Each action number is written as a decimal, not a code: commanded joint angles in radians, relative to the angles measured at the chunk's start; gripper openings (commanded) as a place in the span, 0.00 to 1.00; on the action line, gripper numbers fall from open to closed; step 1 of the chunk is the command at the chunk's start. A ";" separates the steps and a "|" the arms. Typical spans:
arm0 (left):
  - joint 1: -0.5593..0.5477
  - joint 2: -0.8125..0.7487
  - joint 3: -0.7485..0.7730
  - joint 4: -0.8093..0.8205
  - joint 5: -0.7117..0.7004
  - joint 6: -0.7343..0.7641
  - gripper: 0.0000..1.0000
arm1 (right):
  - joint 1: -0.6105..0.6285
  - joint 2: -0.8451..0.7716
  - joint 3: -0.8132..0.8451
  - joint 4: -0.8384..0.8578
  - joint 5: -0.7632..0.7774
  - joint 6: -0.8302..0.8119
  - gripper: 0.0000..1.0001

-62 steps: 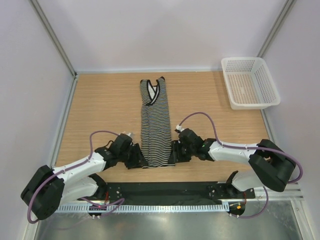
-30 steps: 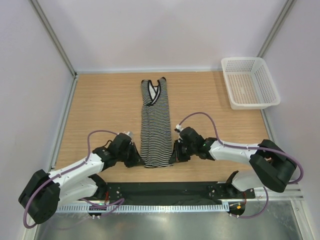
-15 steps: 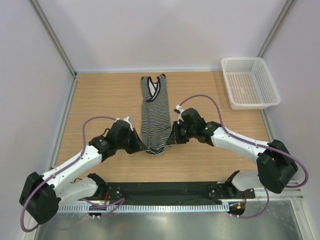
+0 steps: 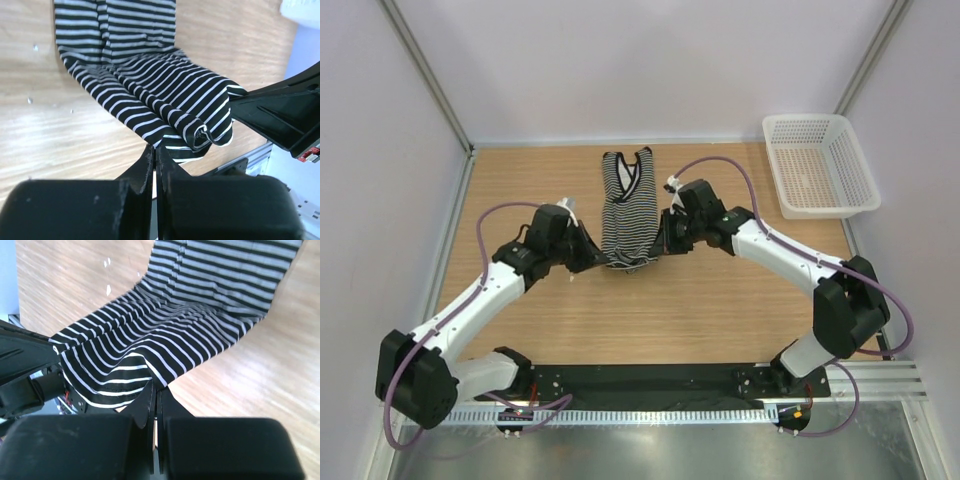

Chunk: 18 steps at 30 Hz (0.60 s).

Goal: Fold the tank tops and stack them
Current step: Fold the tank top

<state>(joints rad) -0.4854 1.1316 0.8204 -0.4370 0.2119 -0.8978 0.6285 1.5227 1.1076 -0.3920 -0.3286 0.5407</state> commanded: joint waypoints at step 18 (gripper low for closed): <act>0.163 0.324 0.359 0.050 0.070 0.053 0.00 | -0.138 0.275 0.478 -0.180 -0.041 -0.096 0.06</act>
<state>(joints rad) -0.3462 1.4181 1.1183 -0.4179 0.2497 -0.8703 0.5125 1.7702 1.4979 -0.5369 -0.3534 0.4717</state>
